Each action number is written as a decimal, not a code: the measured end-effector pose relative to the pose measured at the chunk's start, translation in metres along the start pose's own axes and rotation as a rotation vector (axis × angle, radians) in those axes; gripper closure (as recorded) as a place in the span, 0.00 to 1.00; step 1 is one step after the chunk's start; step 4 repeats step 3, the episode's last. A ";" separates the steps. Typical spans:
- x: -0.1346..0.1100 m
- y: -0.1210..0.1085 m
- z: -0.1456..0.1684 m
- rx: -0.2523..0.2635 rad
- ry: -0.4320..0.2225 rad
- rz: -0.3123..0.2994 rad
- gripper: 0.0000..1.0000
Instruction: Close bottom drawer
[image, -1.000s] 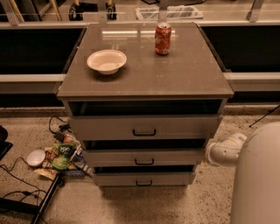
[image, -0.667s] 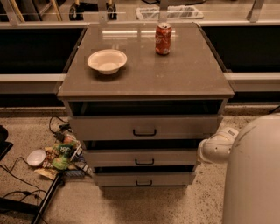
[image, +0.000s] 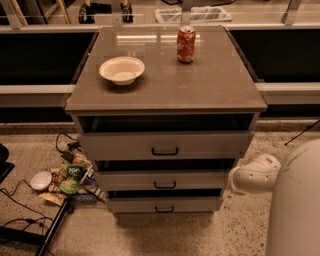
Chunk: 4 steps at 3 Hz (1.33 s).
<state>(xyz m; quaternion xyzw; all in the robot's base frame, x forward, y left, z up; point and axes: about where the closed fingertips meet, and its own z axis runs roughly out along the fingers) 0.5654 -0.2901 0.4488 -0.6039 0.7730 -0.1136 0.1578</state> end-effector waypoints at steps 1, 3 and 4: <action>0.041 0.037 -0.022 -0.040 0.011 -0.011 1.00; 0.144 0.091 -0.120 0.016 0.067 0.136 1.00; 0.144 0.091 -0.120 0.016 0.067 0.136 1.00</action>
Offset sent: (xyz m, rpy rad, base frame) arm -0.1979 -0.1574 0.0722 -0.0140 0.0468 -0.1707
